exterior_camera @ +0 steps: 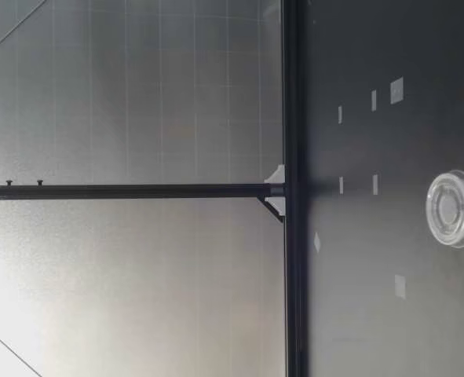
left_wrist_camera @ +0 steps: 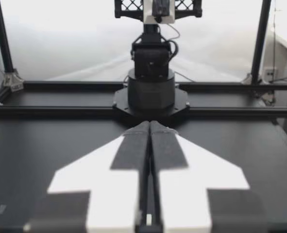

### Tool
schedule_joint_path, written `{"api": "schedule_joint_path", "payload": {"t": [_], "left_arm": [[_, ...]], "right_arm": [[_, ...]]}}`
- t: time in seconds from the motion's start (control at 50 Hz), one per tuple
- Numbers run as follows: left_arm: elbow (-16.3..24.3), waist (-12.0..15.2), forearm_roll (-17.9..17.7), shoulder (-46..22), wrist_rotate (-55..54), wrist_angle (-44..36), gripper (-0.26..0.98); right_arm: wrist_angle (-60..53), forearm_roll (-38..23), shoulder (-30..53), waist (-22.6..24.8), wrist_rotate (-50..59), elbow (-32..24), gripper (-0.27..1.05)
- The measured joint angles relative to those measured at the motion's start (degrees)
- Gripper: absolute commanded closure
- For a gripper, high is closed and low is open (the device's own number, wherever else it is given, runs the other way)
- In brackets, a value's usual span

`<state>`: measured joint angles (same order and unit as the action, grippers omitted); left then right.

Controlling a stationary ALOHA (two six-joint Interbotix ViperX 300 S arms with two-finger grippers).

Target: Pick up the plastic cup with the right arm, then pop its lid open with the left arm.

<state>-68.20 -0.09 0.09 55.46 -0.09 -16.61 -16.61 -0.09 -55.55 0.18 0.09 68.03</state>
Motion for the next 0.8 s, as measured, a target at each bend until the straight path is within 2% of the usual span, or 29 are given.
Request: {"api": "schedule_joint_path", "payload": {"t": [0.06, 0.12, 0.28, 0.4, 0.52, 0.68, 0.8], "left_arm": [[-2.5, -0.2, 0.0, 0.7, 1.0, -1.8, 0.70], [-4.5, -0.5, 0.0, 1.8, 0.9, -3.0, 0.73], [-5.0, -0.7, -1.2, 2.9, -0.1, -3.2, 0.73], [-2.1, -0.7, -4.2, -0.4, 0.1, 2.1, 0.73], [1.8, -0.7, -5.1, -6.9, 0.1, 6.4, 0.73], [5.2, -0.7, -5.1, -17.2, 0.2, 4.8, 0.73], [6.8, -0.8, -5.2, -24.3, 0.2, 1.3, 0.73]], "right_arm": [[-0.3, 0.0, 0.0, 0.1, 0.0, 0.4, 0.82], [-0.6, 0.0, -0.3, 0.1, 0.2, 1.3, 0.83], [-2.6, -0.1, -3.7, 0.1, 0.4, 3.4, 0.83], [-4.1, 0.0, -3.2, 0.1, 0.4, 4.7, 0.83], [-6.7, 0.0, 2.4, 0.1, 2.1, 5.4, 0.83], [-11.5, 0.0, 12.7, 0.1, 3.1, 4.7, 0.82], [-13.2, 0.0, 20.6, 0.2, 4.4, 3.3, 0.72]]}}
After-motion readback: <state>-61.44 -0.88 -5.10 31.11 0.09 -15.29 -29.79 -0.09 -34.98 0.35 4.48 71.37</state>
